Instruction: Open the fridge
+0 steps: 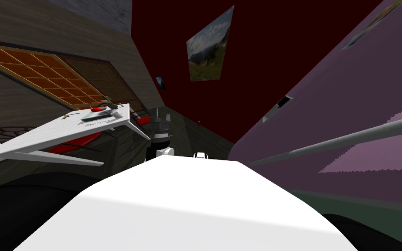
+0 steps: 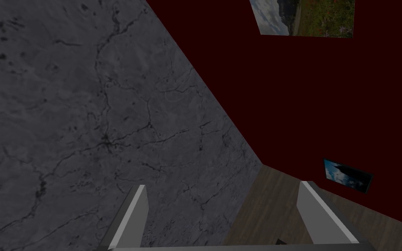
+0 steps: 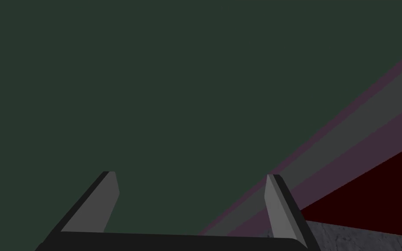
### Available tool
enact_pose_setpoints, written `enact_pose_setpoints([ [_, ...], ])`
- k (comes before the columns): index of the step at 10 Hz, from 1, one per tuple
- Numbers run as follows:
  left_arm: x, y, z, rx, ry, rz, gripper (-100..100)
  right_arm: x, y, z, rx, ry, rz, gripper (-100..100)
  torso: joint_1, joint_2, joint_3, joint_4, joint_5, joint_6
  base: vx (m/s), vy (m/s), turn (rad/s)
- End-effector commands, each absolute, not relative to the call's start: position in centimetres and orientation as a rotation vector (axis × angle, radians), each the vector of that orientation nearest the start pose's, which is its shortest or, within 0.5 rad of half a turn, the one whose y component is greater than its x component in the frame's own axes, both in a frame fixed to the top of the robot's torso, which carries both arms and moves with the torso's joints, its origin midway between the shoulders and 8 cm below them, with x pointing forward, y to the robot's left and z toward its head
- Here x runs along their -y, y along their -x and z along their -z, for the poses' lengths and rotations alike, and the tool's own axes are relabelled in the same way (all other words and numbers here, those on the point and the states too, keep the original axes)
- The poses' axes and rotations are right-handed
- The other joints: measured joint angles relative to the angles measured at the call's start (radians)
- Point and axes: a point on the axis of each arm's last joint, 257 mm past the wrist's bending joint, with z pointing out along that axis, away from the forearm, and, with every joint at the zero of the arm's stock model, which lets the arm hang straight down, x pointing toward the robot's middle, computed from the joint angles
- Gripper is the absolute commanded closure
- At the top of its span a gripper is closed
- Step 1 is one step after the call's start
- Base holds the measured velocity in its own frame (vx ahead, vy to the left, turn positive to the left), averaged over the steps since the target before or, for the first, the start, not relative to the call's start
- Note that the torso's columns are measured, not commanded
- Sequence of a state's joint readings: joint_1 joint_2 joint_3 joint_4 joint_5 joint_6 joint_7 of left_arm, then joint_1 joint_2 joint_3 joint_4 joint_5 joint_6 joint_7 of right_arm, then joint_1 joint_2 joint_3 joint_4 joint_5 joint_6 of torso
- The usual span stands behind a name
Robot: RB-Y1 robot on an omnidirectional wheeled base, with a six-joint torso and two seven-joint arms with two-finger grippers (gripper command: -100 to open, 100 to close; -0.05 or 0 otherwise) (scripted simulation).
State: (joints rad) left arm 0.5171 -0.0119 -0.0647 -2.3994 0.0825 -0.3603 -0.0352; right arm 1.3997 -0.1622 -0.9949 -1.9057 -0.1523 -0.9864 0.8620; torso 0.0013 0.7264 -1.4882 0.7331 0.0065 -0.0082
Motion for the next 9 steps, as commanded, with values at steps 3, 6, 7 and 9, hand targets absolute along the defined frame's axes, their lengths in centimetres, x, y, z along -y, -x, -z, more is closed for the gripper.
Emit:
enact_pose_setpoints([
  [3,-26.8,-34.3,-4.5,-0.592,0.739,1.379,0,56.7,3.2,-7.2,-1.387,0.228,0.956,-100,0.001,0.001,0.002,0.0,-0.001,0.001,0.129,0.043,-0.033],
  [6,-26.8,-34.3,-4.5,-0.592,0.739,1.379,0,56.7,4.2,-8.8,-1.408,0.3,1.034,-100,0.002,-0.001,-0.001,0.0,0.0,0.0,0.101,0.036,-0.034],
  [7,-26.8,-34.3,-4.5,-0.592,0.739,1.379,0,56.6,5.1,-10.1,-1.427,0.37,1.102,-100,0.002,-0.002,-0.001,-0.001,0.0,-0.001,0.125,0.032,-0.04],
  [9,-26.8,-34.3,-4.5,-0.592,0.739,1.379,0,56.5,5.7,-11.5,-1.444,0.439,1.165,-100,0.001,-0.005,-0.003,-0.002,-0.001,0.0,0.153,0.048,-0.073],
])
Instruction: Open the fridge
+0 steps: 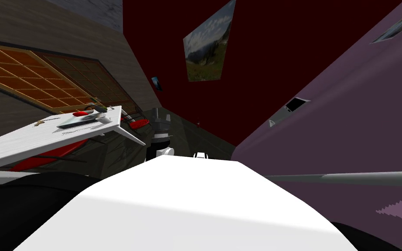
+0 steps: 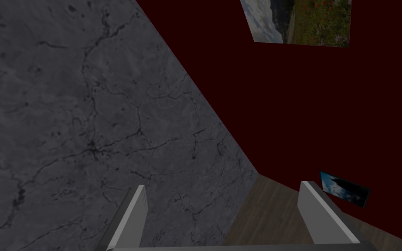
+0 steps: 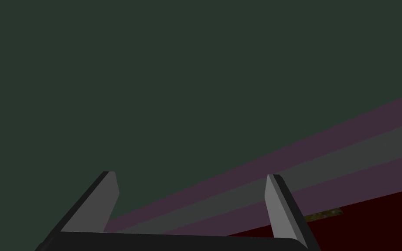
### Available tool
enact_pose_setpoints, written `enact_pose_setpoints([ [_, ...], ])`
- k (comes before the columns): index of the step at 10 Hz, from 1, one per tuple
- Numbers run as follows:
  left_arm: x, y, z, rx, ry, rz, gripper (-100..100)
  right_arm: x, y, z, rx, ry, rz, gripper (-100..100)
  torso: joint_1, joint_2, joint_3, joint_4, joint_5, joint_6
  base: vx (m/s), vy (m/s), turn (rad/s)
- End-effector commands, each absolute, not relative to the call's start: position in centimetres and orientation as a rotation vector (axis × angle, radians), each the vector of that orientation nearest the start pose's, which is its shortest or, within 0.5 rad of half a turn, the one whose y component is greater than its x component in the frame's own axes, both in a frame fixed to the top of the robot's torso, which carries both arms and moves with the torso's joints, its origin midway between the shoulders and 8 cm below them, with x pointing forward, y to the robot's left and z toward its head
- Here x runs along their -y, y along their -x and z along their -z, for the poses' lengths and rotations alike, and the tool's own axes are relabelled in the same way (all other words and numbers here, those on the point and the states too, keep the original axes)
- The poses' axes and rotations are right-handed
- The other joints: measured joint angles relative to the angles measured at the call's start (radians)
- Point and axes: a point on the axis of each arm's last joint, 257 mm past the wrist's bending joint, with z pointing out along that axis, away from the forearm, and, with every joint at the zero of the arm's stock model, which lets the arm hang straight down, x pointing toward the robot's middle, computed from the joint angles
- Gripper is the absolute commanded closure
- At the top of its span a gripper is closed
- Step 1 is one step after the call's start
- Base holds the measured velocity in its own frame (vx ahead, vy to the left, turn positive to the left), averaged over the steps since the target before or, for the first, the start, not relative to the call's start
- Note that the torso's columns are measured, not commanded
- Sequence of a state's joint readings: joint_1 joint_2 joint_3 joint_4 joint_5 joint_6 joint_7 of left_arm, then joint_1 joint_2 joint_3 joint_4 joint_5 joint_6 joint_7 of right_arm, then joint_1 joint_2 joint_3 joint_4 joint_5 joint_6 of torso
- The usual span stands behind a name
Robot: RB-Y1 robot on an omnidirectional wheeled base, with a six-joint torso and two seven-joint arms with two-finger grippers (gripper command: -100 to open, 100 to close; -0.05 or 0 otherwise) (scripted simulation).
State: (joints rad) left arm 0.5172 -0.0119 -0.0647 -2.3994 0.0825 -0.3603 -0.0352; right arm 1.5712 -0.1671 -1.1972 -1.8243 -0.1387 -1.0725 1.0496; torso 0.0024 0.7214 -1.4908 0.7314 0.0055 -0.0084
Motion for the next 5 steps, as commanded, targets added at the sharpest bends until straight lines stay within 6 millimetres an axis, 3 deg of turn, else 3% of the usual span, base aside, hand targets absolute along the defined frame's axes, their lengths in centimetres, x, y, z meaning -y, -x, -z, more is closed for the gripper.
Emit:
enact_pose_setpoints([
  [1,-26.8,-34.3,-4.5,-0.592,0.739,1.379,0,56.3,6.3,-12.7,-1.458,0.507,1.223,-100,0.0,0.002,0.0,0.0,0.0,-0.002,0.113,0.052,-0.026],
  [5,-26.8,-34.3,-4.5,-0.592,0.739,1.379,0,55.5,7.5,-16.9,-1.493,0.751,1.405,-100,-0.004,0.003,0.002,0.0,-0.003,0.001,0.163,0.059,-0.077],
])
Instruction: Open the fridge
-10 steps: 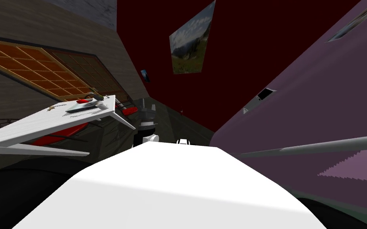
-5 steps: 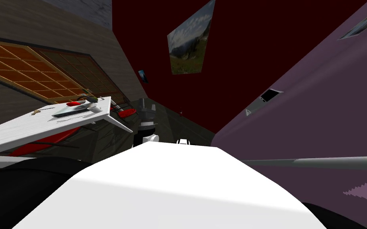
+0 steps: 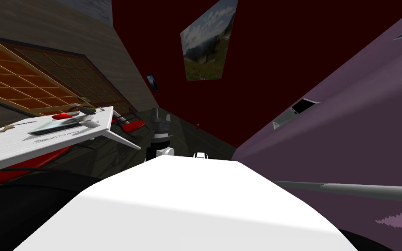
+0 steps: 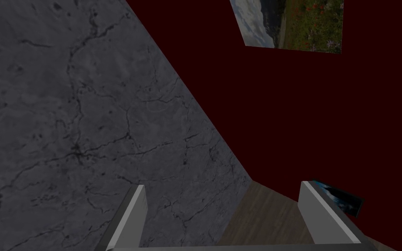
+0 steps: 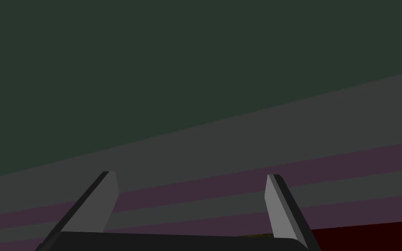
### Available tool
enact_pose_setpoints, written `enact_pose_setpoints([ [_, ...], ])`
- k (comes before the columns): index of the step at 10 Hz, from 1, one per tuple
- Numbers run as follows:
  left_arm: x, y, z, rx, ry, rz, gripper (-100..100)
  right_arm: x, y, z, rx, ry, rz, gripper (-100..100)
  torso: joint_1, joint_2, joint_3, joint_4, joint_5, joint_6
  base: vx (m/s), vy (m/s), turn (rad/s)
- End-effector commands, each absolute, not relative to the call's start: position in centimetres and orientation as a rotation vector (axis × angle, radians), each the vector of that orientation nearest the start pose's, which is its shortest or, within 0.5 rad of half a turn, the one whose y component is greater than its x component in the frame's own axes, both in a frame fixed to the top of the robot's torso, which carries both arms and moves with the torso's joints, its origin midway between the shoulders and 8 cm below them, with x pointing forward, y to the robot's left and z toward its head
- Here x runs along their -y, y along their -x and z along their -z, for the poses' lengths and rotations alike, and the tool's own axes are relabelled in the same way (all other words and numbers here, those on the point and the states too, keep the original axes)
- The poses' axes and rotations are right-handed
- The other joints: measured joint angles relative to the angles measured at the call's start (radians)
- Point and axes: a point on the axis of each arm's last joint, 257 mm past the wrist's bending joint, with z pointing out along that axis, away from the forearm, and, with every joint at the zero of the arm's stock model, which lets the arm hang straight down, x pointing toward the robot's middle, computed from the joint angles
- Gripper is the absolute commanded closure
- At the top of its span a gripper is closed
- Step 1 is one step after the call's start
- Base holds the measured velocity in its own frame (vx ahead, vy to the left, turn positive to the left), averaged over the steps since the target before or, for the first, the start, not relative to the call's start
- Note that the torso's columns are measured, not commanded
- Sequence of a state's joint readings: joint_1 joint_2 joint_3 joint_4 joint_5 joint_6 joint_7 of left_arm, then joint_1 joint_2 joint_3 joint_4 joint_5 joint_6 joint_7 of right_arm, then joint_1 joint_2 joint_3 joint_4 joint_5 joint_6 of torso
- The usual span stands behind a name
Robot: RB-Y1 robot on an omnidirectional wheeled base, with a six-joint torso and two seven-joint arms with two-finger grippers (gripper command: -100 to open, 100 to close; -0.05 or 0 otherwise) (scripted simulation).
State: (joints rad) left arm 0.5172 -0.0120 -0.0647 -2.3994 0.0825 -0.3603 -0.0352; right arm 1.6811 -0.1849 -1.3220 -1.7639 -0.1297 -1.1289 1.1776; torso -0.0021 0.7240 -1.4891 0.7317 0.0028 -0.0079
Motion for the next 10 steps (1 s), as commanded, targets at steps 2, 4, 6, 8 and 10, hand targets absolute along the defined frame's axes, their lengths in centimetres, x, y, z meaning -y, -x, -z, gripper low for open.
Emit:
enact_pose_setpoints([
  [2,-26.8,-34.3,-4.5,-0.592,0.739,1.379,0,55.2,7.6,-18.4,-1.5,0.846,1.465,-100,-0.003,0.001,0.0,0.0,-0.001,-0.002,0.113,0.063,-0.065],
  [4,-26.8,-34.3,-4.5,-0.592,0.739,1.379,0,55.0,7.7,-19.4,-1.504,0.918,1.504,-100,-0.004,0.003,0.002,0.001,-0.002,0.0,0.087,0.011,-0.058],
  [6,-26.8,-34.3,-4.5,-0.592,0.739,1.379,0,55.0,7.7,-19.4,-1.51,0.93,1.507,-100,-0.004,0.003,0.002,0.001,-0.002,0.0,0.041,0.019,-0.053],
  [8,-26.8,-34.3,-4.5,-0.592,0.739,1.379,0,54.9,7.8,-19.3,-1.514,0.934,1.51,100,-0.002,0.007,0.006,0.002,-0.003,0.002,-0.009,0.012,-0.027],
  [10,-26.8,-34.3,-4.5,-0.592,0.739,1.379,0,54.6,9.8,-19.4,-1.559,0.893,1.555,100,0.004,0.007,0.008,0.004,-0.002,0.007,0.165,0.081,-0.03],
])
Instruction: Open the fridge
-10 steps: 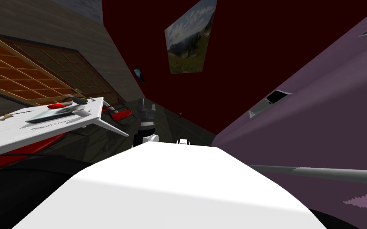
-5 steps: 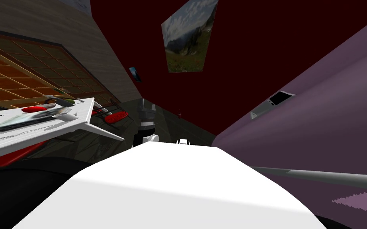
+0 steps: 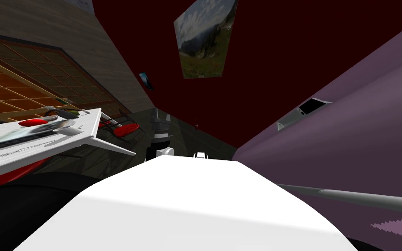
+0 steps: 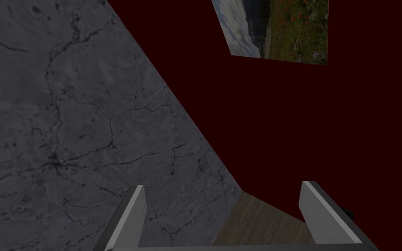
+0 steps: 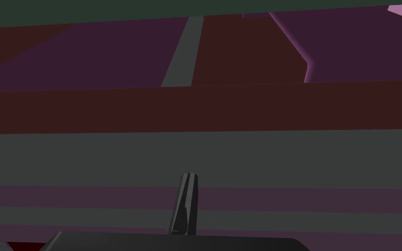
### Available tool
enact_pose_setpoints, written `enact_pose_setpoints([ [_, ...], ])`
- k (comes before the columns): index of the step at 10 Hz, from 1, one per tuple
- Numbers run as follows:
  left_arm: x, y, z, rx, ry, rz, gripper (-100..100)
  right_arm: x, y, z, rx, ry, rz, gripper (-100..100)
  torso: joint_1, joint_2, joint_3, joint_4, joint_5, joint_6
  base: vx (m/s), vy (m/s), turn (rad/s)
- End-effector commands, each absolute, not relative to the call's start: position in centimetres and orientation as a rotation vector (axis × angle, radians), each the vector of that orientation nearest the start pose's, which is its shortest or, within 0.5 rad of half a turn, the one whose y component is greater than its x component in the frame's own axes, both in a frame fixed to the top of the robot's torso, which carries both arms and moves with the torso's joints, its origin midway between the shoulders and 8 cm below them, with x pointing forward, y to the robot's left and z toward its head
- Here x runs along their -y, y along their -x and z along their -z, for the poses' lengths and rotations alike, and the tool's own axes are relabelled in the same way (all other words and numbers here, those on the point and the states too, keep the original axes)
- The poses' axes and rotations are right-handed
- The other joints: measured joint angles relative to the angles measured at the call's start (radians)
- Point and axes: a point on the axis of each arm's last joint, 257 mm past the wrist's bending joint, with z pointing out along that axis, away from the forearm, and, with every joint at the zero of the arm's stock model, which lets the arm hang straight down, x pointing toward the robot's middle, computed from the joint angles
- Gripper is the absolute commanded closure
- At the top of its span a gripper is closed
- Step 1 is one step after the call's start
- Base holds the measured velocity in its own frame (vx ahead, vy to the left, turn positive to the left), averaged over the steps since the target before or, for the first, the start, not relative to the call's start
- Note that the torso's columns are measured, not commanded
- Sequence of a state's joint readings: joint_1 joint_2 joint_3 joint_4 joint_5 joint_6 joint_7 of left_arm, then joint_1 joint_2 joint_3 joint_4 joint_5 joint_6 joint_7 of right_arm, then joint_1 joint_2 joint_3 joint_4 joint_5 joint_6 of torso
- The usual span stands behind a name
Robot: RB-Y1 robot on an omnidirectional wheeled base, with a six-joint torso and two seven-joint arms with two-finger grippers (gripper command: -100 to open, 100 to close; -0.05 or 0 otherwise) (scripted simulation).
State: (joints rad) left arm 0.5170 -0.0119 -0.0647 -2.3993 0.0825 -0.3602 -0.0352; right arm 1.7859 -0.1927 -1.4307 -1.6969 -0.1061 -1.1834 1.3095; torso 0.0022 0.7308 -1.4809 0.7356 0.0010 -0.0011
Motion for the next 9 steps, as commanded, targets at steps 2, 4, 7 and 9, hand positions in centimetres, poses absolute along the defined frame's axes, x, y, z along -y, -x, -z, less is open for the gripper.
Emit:
enact_pose_setpoints([
  [2,-26.8,-34.3,-4.5,-0.592,0.739,1.379,0,54.4,10.8,-19.5,-1.581,0.872,1.579,100,-0.002,-0.004,-0.005,-0.003,0.0,-0.004,0.235,0.094,-0.044],
  [4,-26.8,-34.3,-4.5,-0.592,0.74,1.379,0,54.0,12.7,-19.6,-1.623,0.828,1.626,100,-0.004,-0.009,-0.007,-0.005,-0.001,-0.005,0.301,0.168,-0.033],
  [7,-26.8,-34.3,-4.5,-0.592,0.739,1.379,0,53.7,13.7,-19.7,-1.643,0.806,1.65,100,-0.015,-0.005,-0.009,-0.005,-0.003,-0.009,0.206,0.131,-0.019],
  [9,-26.8,-34.3,-4.5,-0.592,0.739,1.379,0,53.7,13.7,-19.7,-1.643,0.806,1.65,100,-0.019,0.003,-0.001,-0.001,-0.006,-0.006,0.0,0.01,0.015],
])
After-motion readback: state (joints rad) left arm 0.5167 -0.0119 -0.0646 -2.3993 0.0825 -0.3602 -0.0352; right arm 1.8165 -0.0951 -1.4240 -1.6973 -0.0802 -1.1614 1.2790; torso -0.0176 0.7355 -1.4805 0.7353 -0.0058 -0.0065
